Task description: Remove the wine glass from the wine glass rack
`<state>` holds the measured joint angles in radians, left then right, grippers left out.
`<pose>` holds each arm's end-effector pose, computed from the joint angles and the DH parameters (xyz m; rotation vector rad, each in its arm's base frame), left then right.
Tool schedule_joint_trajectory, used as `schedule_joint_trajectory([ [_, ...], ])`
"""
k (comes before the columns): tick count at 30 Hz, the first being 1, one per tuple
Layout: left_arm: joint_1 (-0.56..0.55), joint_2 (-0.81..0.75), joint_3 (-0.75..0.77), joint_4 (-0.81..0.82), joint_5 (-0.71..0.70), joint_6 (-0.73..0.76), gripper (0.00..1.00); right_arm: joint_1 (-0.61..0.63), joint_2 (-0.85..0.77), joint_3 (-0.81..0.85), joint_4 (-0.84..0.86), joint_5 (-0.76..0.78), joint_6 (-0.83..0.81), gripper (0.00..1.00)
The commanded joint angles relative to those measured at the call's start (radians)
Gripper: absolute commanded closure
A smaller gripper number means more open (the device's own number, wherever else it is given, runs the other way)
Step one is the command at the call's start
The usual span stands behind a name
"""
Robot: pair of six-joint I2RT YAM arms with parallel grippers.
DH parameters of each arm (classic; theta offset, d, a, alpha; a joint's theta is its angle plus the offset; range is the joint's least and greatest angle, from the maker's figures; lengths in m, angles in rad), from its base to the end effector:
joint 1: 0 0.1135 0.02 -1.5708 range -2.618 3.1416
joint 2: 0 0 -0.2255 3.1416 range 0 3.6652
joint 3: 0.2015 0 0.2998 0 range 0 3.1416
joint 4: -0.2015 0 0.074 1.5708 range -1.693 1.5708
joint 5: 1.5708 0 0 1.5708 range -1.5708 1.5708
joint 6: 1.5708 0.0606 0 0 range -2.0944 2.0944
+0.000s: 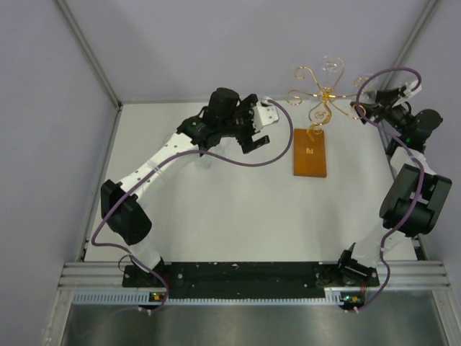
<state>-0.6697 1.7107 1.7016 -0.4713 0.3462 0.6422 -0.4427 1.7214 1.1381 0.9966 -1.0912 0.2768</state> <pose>0.3494 -0.3028 0.3336 1.4081 1.4768 -0.3717 0.4074 -0.1337 0.2657 -0.5315 1.2971 0.4911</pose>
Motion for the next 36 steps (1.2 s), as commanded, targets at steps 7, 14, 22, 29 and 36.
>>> schedule_joint_trajectory([
  [7, -0.007, 0.013, 0.026, 0.028, 0.02, -0.007, 0.03, -0.007, -0.108, -0.041, 0.229, -0.012, 0.108, 1.0],
  [14, -0.007, 0.018, 0.021, 0.043, 0.014, -0.015, 0.03, 0.019, -0.099, -0.031, 0.157, -0.061, 0.045, 1.0],
  [22, -0.008, 0.009, 0.004, 0.04, -0.003, -0.006, 0.03, 0.074, -0.025, 0.054, 0.057, -0.053, -0.033, 1.0],
  [29, -0.013, 0.018, 0.004, 0.045, -0.012, -0.003, 0.02, 0.099, 0.035, 0.109, 0.024, 0.014, -0.068, 1.0],
  [36, -0.014, 0.024, 0.009, 0.031, -0.021, 0.007, 0.02, 0.105, 0.075, 0.13, -0.018, 0.085, -0.108, 1.0],
])
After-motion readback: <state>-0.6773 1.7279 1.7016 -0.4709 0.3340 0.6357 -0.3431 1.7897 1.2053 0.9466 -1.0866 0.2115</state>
